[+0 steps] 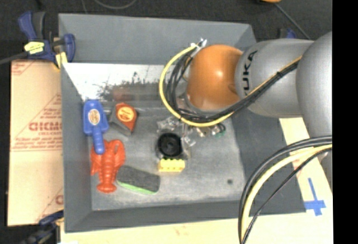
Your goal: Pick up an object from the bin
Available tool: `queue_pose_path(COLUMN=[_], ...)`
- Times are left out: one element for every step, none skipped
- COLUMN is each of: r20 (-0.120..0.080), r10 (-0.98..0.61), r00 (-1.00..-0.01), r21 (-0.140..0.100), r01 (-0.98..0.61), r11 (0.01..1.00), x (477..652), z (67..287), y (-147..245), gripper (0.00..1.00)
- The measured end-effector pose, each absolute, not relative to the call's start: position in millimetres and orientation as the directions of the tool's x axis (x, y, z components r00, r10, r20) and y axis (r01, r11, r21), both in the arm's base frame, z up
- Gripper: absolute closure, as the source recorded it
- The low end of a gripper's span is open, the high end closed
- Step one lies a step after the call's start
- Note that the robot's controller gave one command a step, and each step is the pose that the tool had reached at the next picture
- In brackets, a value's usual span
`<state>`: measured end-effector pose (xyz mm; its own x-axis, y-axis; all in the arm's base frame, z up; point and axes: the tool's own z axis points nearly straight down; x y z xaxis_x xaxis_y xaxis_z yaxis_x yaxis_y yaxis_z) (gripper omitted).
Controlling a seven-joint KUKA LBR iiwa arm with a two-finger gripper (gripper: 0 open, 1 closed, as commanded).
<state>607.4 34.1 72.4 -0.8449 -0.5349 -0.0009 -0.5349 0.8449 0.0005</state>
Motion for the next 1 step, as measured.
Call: queue_pose_path(r20=[-0.001], r10=[-0.534], r00=[-0.846], r21=[0.001], r01=[-0.534], r11=[0.846], x=[607.4], z=[72.3], y=[34.2], gripper=[1.00])
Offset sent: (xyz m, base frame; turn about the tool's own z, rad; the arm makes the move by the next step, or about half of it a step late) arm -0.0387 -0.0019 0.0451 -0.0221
